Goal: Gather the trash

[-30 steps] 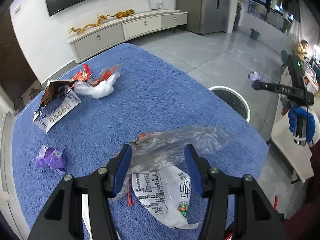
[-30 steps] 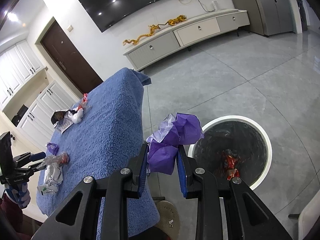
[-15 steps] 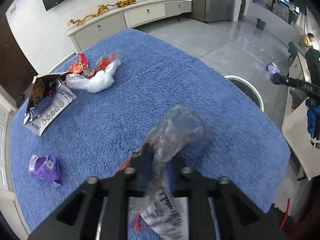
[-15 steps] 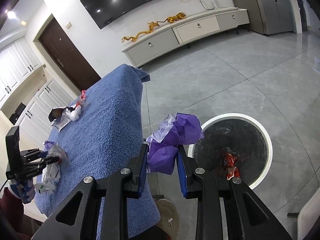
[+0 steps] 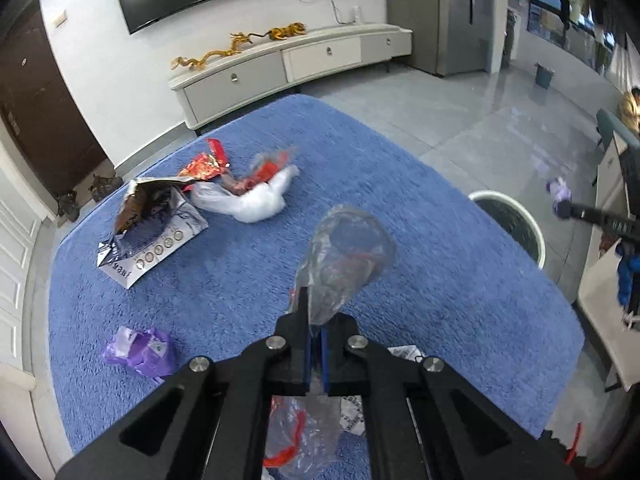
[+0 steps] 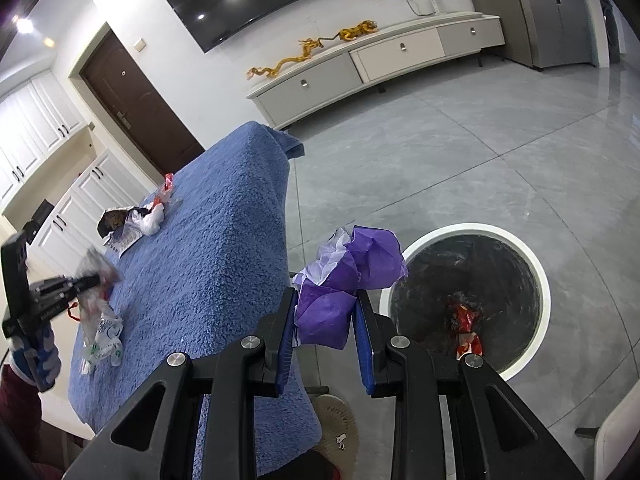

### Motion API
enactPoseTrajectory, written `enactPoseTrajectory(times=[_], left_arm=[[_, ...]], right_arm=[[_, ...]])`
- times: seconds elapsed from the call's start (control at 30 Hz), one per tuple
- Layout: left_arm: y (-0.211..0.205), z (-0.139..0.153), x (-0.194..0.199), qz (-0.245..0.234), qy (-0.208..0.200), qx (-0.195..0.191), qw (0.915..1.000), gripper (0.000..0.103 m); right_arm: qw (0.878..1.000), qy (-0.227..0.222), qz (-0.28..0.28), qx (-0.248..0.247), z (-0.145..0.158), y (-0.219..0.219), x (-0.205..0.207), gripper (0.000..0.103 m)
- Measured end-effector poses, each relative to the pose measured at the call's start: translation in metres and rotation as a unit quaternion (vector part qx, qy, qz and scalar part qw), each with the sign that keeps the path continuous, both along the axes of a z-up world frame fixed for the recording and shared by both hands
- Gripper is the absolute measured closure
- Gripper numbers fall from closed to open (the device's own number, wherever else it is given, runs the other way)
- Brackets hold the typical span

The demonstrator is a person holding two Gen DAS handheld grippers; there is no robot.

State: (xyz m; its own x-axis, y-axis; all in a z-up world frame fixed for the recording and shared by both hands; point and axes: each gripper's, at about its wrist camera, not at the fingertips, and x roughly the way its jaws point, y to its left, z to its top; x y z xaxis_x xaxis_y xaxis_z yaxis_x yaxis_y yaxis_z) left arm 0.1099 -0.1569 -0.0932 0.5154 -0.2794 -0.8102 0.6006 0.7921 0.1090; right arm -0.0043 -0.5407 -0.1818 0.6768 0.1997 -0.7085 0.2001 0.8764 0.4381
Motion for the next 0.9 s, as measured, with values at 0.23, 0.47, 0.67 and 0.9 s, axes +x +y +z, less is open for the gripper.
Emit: enactPoseTrajectory(times=[0.23,0.47,0.67,0.9], left_arm=[[0.011,0.016,0.003,0.023,-0.005,-0.023,0.9995,0.1],[0.005,0.036,0.002,0.02,-0.001,-0.06,0.998,0.1],[-0.032,0.05,0.003,-0.012,-0.003,-0.071,0.9974,0.1],[-0.134,0.052,-0.007,-0.089,0.026,-0.101,0.9906,0.1]], right_arm=[[1.0,-0.006,0.007,0.001,0.002,0.0,-0.003,0.076],[1.0,-0.013,0.008,0.001,0.006,-0.002,-0.005,0.076],[1.0,-0.016,0.006,0.005,0.003,-0.006,-0.005,0.076],[1.0,0.0,-0.017,0.009,-0.013,-0.023,-0.005,0.076]])
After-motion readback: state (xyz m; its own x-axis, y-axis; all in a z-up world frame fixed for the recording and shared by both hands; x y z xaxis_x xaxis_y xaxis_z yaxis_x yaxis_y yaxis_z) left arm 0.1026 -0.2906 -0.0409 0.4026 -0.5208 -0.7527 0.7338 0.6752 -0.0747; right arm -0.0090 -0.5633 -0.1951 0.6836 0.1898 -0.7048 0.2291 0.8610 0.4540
